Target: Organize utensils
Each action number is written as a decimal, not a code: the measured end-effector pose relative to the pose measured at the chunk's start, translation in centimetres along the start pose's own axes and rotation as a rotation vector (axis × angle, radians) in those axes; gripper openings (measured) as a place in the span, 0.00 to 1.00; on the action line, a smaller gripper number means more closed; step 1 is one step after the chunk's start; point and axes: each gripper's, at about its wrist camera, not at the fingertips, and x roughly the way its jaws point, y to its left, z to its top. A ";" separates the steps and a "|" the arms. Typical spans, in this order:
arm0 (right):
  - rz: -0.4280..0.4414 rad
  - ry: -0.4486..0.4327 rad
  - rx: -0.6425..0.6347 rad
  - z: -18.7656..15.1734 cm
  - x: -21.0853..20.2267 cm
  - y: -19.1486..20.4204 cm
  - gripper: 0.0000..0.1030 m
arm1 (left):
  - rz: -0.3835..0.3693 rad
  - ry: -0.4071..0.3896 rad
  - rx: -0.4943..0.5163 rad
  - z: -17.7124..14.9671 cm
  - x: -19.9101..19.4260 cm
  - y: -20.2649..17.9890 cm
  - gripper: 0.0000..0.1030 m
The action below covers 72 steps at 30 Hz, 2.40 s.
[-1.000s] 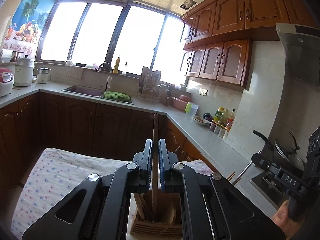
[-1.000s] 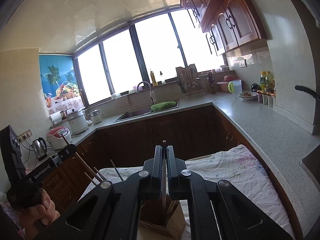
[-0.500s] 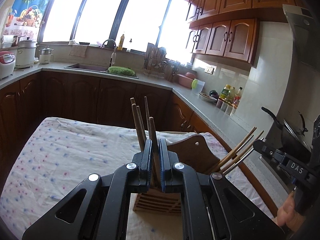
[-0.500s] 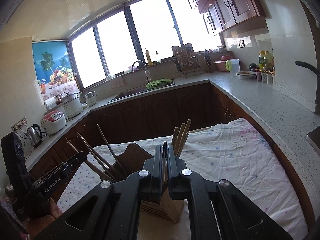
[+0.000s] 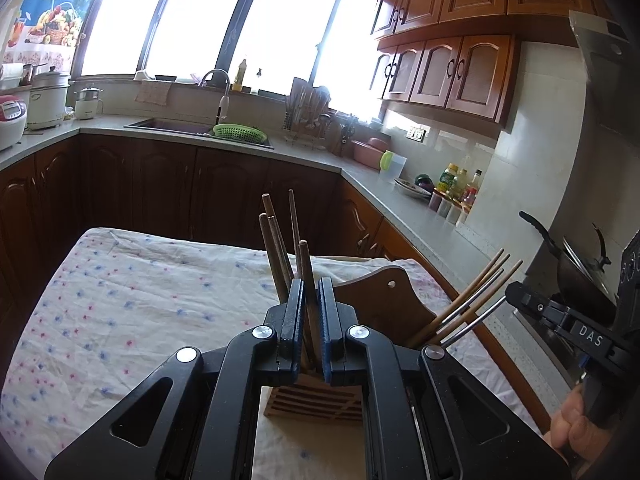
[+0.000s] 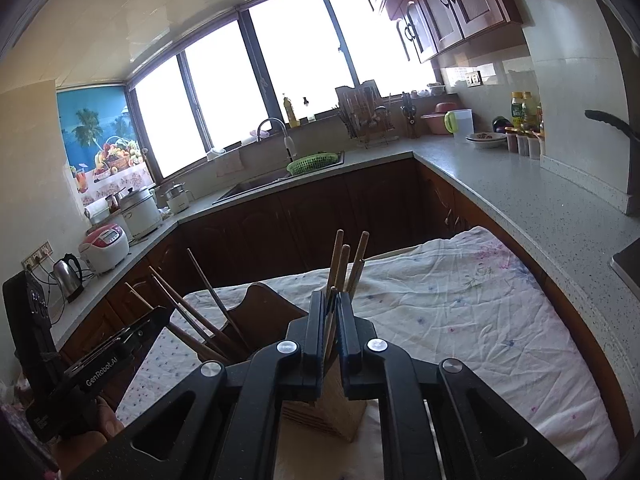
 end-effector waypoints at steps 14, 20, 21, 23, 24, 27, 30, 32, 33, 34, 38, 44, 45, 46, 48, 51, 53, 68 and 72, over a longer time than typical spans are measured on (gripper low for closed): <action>0.033 -0.153 0.051 -1.6 -6.5 -0.4 0.89 | 0.090 -0.060 -0.056 -3.4 -7.1 1.4 0.75; 0.065 -0.125 0.046 -5.3 -8.4 -0.2 0.94 | 0.135 -0.071 -0.095 -7.6 -11.3 2.0 0.88; 0.073 -0.118 0.048 -6.0 -8.7 -0.2 0.94 | 0.141 -0.070 -0.097 -8.2 -11.8 2.0 0.88; 0.100 -0.100 0.047 -7.2 -9.2 -0.2 0.94 | 0.154 -0.063 -0.104 -9.1 -12.8 2.2 0.88; 0.108 -0.092 0.045 -7.8 -9.4 -0.1 0.94 | 0.161 -0.062 -0.112 -9.7 -13.3 2.3 0.88; 0.114 -0.083 0.034 -9.7 -10.5 0.2 0.95 | 0.170 -0.066 -0.140 -11.2 -15.0 2.6 0.88; 0.119 -0.079 0.030 -11.4 -11.6 0.3 0.96 | 0.184 -0.062 -0.128 -12.5 -16.3 2.4 0.88; 0.122 -0.088 0.037 -12.4 -12.5 0.1 0.97 | 0.183 -0.061 -0.120 -13.3 -17.1 2.2 0.88; 0.122 -0.094 0.044 -12.9 -12.9 0.1 0.97 | 0.185 -0.060 -0.119 -13.6 -17.4 2.2 0.88; 0.124 -0.096 0.049 -13.3 -13.3 0.0 0.98 | 0.185 -0.060 -0.118 -13.8 -17.7 2.1 0.88; 0.124 -0.078 0.041 -14.2 -14.3 -0.1 0.98 | 0.184 -0.066 -0.103 -14.5 -18.9 1.5 0.88; 0.138 -0.086 0.005 -14.3 -16.2 0.4 1.00 | 0.185 -0.103 -0.050 -15.1 -21.0 0.3 0.91; 0.138 -0.098 -0.007 -14.4 -16.6 0.6 1.00 | 0.187 -0.107 -0.041 -15.1 -21.4 0.1 0.92; 0.132 -0.116 -0.023 -14.6 -17.1 0.8 1.00 | 0.189 -0.115 -0.032 -15.2 -21.8 -0.1 0.93; 0.094 -0.170 -0.059 -15.2 -18.3 1.1 1.00 | 0.194 -0.141 -0.003 -15.8 -22.5 -0.6 1.00; 0.020 -0.239 -0.115 -16.8 -19.5 1.5 1.00 | 0.236 -0.176 0.045 -17.2 -23.4 -1.1 1.00; -0.025 -0.255 -0.139 -17.9 -19.9 1.5 1.00 | 0.249 -0.175 0.058 -18.3 -23.5 -1.2 1.00; -0.058 -0.251 -0.171 -21.4 -20.7 0.1 1.00 | 0.357 -0.181 0.134 -22.5 -23.6 -1.6 1.00; -0.050 -0.233 -0.178 -21.7 -20.5 0.4 1.00 | 0.357 -0.172 0.136 -22.6 -23.6 -1.6 1.00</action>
